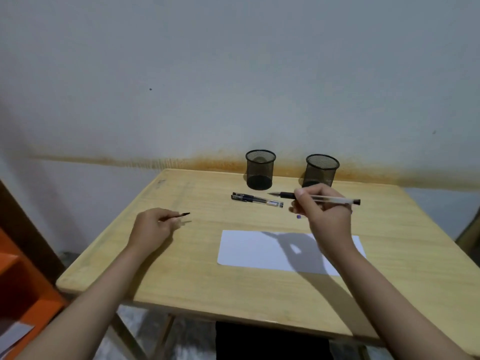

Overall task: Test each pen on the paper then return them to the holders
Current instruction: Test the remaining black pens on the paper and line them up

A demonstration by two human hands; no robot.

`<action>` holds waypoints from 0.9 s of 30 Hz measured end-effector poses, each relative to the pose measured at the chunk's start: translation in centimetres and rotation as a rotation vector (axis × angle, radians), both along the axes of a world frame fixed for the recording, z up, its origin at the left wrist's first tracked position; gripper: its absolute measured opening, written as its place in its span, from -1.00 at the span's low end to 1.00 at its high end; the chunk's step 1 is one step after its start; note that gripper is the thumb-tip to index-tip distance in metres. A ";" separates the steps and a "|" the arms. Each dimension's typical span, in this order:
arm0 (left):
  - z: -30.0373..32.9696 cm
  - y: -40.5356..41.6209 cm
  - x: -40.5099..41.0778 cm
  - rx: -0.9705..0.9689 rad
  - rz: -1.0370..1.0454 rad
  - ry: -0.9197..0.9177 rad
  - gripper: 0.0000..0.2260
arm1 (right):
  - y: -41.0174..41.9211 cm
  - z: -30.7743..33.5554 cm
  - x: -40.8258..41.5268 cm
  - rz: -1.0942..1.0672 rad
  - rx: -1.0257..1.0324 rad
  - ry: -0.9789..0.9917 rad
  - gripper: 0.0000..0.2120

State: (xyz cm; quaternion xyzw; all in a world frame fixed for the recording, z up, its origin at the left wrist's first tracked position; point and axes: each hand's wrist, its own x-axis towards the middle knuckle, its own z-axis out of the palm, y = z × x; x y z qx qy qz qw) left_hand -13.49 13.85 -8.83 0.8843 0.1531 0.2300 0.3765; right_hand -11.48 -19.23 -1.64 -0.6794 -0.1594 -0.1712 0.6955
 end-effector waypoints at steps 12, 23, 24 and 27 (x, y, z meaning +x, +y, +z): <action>-2.3 -0.6 1.4 0.008 -0.155 0.083 -0.87 | 3.8 -2.5 0.5 0.166 -0.026 0.189 -0.84; -2.3 -1.7 -0.3 -0.031 -0.223 0.085 -0.57 | 4.8 -3.9 1.5 0.175 -0.087 0.199 -0.93; -2.3 -2.4 -0.8 -0.022 -0.240 0.051 -0.59 | 5.0 -4.0 1.7 0.176 -0.091 0.200 -0.93; -2.5 -4.9 -2.3 0.041 -0.336 0.005 -0.67 | 6.2 -4.7 2.4 0.171 -0.100 0.229 -0.96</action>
